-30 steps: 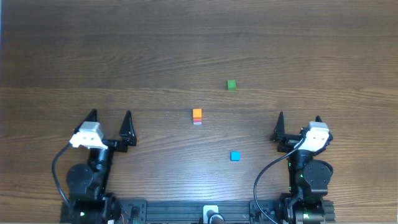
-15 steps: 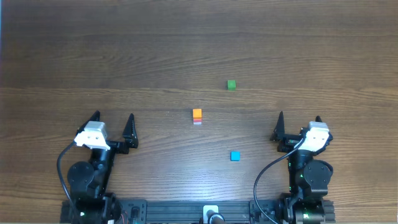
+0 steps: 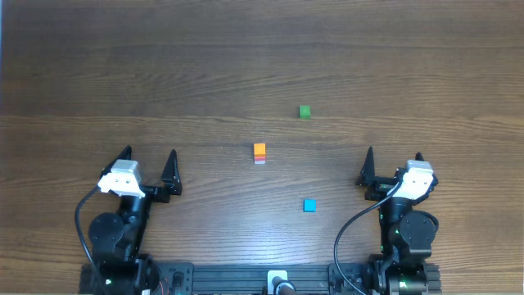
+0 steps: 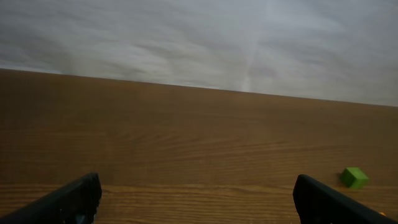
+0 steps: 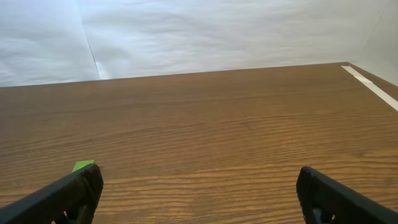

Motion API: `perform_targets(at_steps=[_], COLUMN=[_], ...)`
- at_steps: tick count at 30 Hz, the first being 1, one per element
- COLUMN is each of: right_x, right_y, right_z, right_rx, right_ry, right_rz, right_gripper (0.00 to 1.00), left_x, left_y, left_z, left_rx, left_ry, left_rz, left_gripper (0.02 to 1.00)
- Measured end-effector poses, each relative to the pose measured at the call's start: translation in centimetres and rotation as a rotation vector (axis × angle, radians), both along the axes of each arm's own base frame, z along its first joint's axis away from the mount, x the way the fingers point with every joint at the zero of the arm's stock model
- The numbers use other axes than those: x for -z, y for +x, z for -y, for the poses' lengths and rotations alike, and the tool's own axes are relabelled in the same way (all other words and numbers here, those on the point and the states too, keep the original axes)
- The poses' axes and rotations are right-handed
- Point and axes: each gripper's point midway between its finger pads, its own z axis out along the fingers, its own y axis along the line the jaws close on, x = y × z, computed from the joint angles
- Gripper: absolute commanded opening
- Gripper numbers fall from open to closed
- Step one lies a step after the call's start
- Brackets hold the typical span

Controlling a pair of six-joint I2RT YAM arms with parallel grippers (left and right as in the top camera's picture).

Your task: Stack Cubes

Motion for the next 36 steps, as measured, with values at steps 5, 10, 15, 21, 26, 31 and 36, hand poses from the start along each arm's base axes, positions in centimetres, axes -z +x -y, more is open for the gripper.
perform_targets(at_steps=[5,10,15,21,26,31,36], right_x=[0.0,0.0,0.0,-0.2,1.0,0.5,-3.7], right_y=[0.0,0.0,0.0,0.0,0.1,0.5,2.2], right_z=[0.0,0.2,0.2,0.3,0.3,-0.1,-1.7], right_rx=[0.0,0.011,0.014,0.016,0.015,-0.008,-0.097], right_ry=[0.0,-0.001,-0.001,-0.002,0.0,0.007,0.039], right_rz=[0.0,0.0,0.0,0.006,-0.068,-0.251,-0.422], right_gripper=[0.989,0.993,0.993,0.993,0.993,0.991,0.993], left_x=[0.0,0.0,0.0,0.0,0.0,0.0,0.0], left_y=[0.0,0.0,0.0,0.0,0.0,0.0,0.0], left_z=[0.0,0.0,0.0,0.0,0.0,0.0,0.0], left_rx=[0.0,0.0,0.0,0.0,0.0,0.0,0.001], left_ry=[0.0,0.0,0.0,0.0,0.0,0.0,0.003], left_rz=[0.0,0.0,0.0,0.0,0.0,0.0,0.001], left_gripper=[0.998,1.0,1.0,0.998,1.0,1.0,1.0])
